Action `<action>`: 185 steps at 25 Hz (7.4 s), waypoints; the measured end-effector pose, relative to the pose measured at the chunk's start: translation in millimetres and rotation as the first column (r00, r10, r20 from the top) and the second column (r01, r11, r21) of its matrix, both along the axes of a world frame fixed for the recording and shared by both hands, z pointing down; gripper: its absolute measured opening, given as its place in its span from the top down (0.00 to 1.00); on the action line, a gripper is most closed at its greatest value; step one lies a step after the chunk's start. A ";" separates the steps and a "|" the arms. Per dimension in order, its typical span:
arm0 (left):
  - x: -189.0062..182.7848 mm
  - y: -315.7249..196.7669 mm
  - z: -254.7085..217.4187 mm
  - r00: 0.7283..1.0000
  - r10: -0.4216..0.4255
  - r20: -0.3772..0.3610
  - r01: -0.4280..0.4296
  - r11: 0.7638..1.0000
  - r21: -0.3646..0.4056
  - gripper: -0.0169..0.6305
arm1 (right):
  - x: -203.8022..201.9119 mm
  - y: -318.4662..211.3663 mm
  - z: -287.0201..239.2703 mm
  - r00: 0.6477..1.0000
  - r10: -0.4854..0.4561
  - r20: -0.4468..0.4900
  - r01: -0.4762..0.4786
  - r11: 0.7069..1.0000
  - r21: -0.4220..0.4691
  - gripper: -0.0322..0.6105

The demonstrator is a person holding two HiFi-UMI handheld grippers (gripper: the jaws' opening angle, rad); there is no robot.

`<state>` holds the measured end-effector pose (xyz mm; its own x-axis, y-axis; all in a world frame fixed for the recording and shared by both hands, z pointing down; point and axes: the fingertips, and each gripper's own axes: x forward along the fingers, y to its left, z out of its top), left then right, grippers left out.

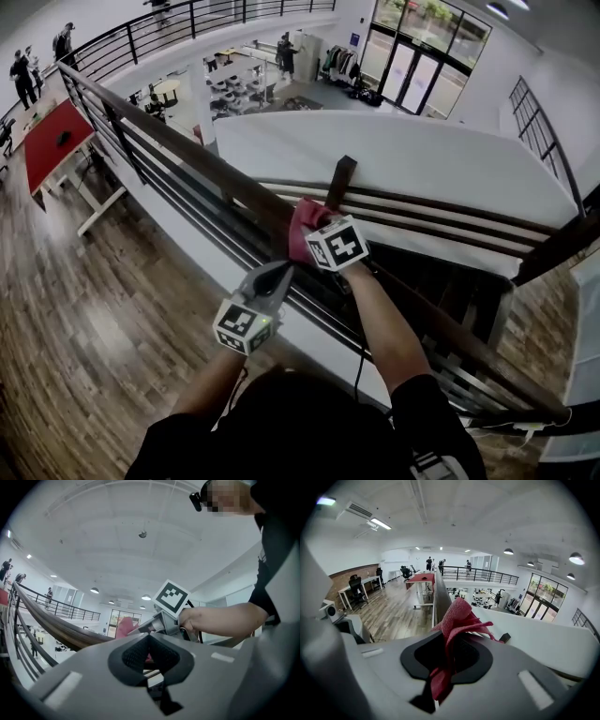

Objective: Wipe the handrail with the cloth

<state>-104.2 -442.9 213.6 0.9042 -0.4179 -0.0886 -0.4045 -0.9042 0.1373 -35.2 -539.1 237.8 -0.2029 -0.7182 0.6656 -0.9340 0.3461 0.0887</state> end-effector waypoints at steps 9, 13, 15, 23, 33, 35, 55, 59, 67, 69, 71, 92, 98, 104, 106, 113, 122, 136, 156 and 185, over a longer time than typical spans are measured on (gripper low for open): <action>17.8 2.5 -1.8 0.999 0.035 -0.011 -0.034 0.999 0.018 0.97 | 23.2 39.6 0.4 1.000 0.019 -0.017 -0.019 1.000 -0.015 0.88; 26.1 0.0 1.2 1.000 0.020 -0.004 -0.020 1.000 0.000 0.97 | 37.4 61.4 -0.8 0.999 0.054 -0.002 -0.054 0.998 -0.015 0.88; 33.0 5.2 0.7 0.999 0.032 -0.007 -0.032 0.999 -0.005 0.97 | 47.3 74.7 0.3 0.997 0.075 0.010 -0.075 0.997 -0.019 0.88; 66.0 38.0 2.1 0.994 0.112 0.000 -0.112 0.994 -0.013 0.97 | 80.6 119.6 -0.6 0.985 0.164 0.043 -0.164 0.986 -0.009 0.88; 109.7 97.5 -11.0 0.982 0.187 0.018 -0.188 0.981 0.038 0.97 | 113.6 166.6 0.3 0.979 0.196 0.046 -0.195 0.980 -0.023 0.88; 115.7 104.2 -9.0 0.982 0.189 0.020 -0.190 0.982 0.024 0.97 | 119.2 173.6 0.3 0.979 0.196 0.051 -0.195 0.980 -0.024 0.88; 183.3 180.4 -11.5 0.951 0.309 0.009 -0.309 0.951 -0.005 0.97 | 187.4 275.0 -1.0 0.949 0.309 0.068 -0.307 0.951 -0.033 0.88; 198.1 200.3 -10.6 0.934 0.358 0.012 -0.358 0.934 -0.012 0.97 | 198.6 296.3 -0.5 0.940 0.338 0.053 -0.337 0.941 -0.027 0.88; 225.3 235.7 -8.9 0.923 0.385 0.011 -0.385 0.923 -0.021 0.97 | 220.8 344.3 -0.2 0.927 0.373 0.033 -0.373 0.928 -0.013 0.88; 230.7 244.3 -9.3 0.925 0.379 0.006 -0.379 0.925 -0.028 0.97 | 226.1 354.9 -1.8 0.927 0.376 0.023 -0.375 0.927 -0.008 0.88; 236.4 252.6 -7.2 0.930 0.368 0.004 -0.367 0.929 -0.033 0.97 | 232.2 364.3 -1.7 0.926 0.377 0.021 -0.377 0.926 -0.001 0.88; 266.3 307.6 -15.9 0.872 0.490 -0.016 -0.490 0.871 -0.020 0.97 | 253.2 421.4 -8.4 0.896 0.444 -0.001 -0.444 0.896 0.003 0.88; 276.6 325.4 -6.1 0.850 0.526 0.011 -0.526 0.850 -0.008 0.97 | 266.2 444.3 -4.1 0.877 0.480 -0.001 -0.480 0.877 0.010 0.88; 296.5 356.3 -9.4 0.848 0.529 0.005 -0.529 0.848 -0.009 0.97 | 283.6 477.3 -5.4 0.871 0.491 0.002 -0.491 0.871 0.009 0.88; 303.9 372.0 -9.2 0.842 0.539 0.000 -0.539 0.842 -0.012 0.97 | 290.8 491.6 -3.0 0.872 0.489 -0.005 -0.489 0.872 0.005 0.88; 328.2 409.8 -15.0 0.826 0.564 0.000 -0.564 0.826 -0.017 0.97 | 317.7 533.9 -6.0 0.856 0.516 -0.028 -0.516 0.857 0.008 0.88; 362.6 457.0 -20.6 0.790 0.613 -0.002 -0.613 0.790 -0.014 0.97 | 342.3 578.5 -7.5 0.836 0.548 -0.005 -0.548 0.836 0.020 0.88; 414.9 529.5 -26.3 0.710 0.704 -0.015 -0.704 0.710 0.007 0.97 | 400.5 658.6 -8.2 0.771 0.636 -0.029 -0.636 0.771 0.031 0.88; 463.3 628.8 -33.9 0.545 0.838 -0.029 -0.838 0.545 0.003 0.97 | 459.9 758.5 -13.6 0.639 0.769 -0.018 -0.766 0.638 0.077 0.88; 497.9 730.6 -31.9 0.343 0.939 0.014 -0.939 0.344 -0.009 0.97 | 554.2 910.4 -11.4 0.428 0.899 -0.095 -0.898 0.435 0.062 0.87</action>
<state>393.7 287.7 181.7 0.7041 0.7064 -0.0724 0.7084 -0.6918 0.1399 519.0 371.3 226.4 0.6232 -0.4552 0.6359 -0.7022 -0.6838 0.1986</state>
